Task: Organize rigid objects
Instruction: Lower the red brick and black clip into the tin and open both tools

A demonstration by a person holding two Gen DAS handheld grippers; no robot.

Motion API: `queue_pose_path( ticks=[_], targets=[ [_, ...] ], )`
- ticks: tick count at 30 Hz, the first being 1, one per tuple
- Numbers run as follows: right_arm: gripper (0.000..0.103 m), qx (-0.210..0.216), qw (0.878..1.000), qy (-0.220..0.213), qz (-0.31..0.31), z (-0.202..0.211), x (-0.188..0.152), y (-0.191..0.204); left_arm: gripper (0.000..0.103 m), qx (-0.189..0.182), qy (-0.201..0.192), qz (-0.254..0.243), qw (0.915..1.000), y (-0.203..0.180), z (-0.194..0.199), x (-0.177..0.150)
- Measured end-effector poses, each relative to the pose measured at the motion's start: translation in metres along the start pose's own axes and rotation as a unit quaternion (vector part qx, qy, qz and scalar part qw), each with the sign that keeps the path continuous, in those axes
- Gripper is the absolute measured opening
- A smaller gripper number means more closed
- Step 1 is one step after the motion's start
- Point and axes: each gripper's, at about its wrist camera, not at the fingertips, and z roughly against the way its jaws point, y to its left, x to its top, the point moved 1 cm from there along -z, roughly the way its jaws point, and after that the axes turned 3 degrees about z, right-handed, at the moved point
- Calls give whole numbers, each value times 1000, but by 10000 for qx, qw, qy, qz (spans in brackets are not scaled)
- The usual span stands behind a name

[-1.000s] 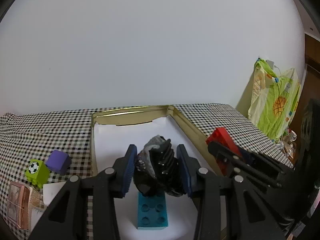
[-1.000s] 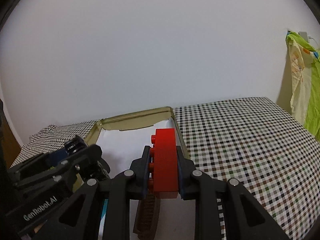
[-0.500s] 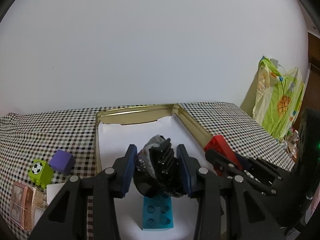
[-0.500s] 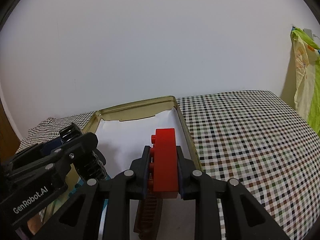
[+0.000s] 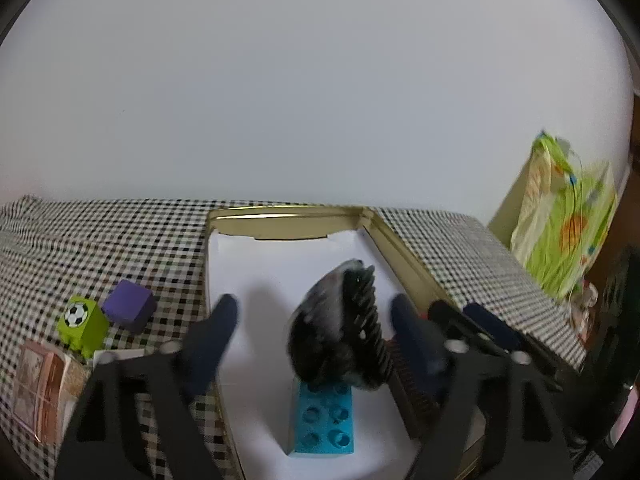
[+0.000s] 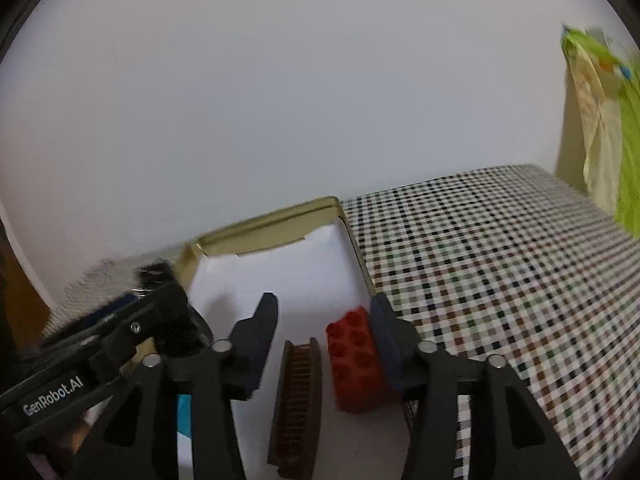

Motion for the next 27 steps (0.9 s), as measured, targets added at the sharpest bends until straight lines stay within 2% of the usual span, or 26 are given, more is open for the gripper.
queue_pose_path(
  ticks=[1, 2, 3, 7, 16, 21, 23, 27],
  targets=[
    [66, -77, 9999, -65, -49, 2, 0, -2, 95, 20, -64, 55, 10000, 1, 2, 0],
    [77, -201, 9996, -160, -84, 6, 1, -4, 98, 18, -136, 85, 9999, 2, 4, 0],
    [80, -256, 9992, -288, -137, 11, 1, -7, 100, 21, -214, 74, 9997, 2, 7, 0],
    [80, -329, 9969, -650, -307, 28, 4, -14, 100, 386, -441, -231, 9980, -3, 11, -2],
    [80, -714, 9919, -1026, -236, 44, 5, -12, 100, 668, -958, -593, 9914, -8, 25, -8],
    [81, -1047, 9842, -1423, -133, 56, 1, -6, 100, 624, -1025, -556, 9912, -3, 28, -8],
    [86, -1120, 9813, -1561, -113, 60, 0, -4, 100, 672, -1043, -553, 9907, -1, 29, -9],
    [88, -1190, 9790, -1654, -75, 62, -2, -2, 100, 724, -1028, -520, 9907, 6, 31, -10]
  ],
)
